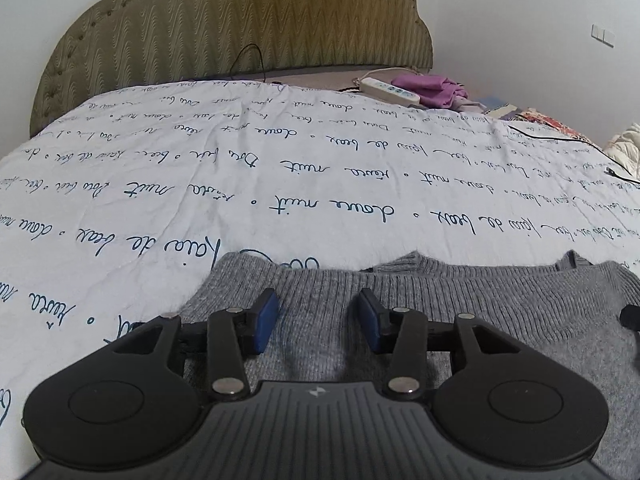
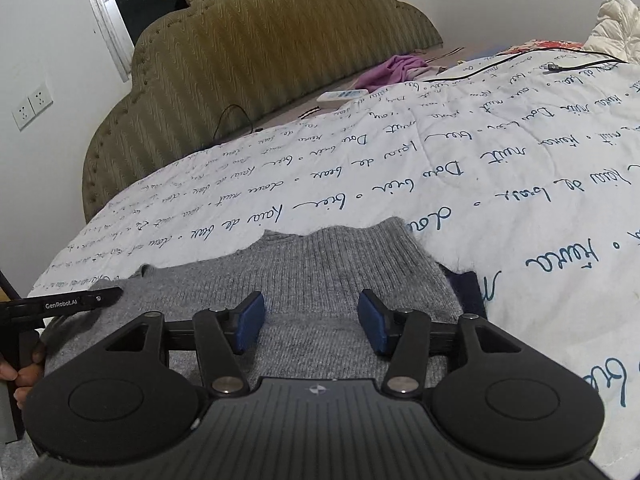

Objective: Fold small clothes

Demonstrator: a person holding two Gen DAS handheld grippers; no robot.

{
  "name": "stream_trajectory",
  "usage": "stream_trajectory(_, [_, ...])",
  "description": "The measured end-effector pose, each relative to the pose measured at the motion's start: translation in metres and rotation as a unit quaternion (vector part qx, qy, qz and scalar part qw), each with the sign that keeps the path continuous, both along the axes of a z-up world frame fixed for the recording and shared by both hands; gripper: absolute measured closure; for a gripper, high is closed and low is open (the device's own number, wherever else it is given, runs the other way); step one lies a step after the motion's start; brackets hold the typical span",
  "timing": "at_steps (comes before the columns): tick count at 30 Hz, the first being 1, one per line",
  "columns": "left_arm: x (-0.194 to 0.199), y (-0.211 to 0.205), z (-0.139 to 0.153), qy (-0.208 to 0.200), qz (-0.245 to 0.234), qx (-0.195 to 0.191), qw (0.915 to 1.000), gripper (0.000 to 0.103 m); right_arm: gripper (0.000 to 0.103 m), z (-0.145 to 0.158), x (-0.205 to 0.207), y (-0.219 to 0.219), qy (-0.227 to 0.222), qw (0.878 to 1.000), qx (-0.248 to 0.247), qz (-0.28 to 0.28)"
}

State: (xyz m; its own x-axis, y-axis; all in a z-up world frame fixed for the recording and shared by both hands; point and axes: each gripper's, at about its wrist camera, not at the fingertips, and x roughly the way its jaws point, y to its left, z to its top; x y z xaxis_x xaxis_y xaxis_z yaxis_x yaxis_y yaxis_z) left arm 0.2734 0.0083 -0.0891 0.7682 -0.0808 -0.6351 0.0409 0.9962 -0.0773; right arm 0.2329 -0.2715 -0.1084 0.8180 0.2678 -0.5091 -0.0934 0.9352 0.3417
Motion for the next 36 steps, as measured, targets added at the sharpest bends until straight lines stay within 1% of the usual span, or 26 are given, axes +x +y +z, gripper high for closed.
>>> stream_trajectory(8, [-0.004,0.000,0.002,-0.004,0.002,-0.004,1.0000,0.059,0.046,-0.001,0.001,-0.001,-0.003,1.000,0.011,-0.009])
stream_trajectory(25, [-0.006,0.009,0.002,-0.007,0.005,-0.035,0.9993,0.059,0.046,-0.002,0.002,-0.002,-0.005,1.000,0.015,-0.012])
stream_trajectory(36, [-0.006,0.010,0.002,-0.008,0.005,-0.040,0.9992,0.059,0.047,-0.002,0.001,-0.003,-0.006,1.000,0.016,-0.012])
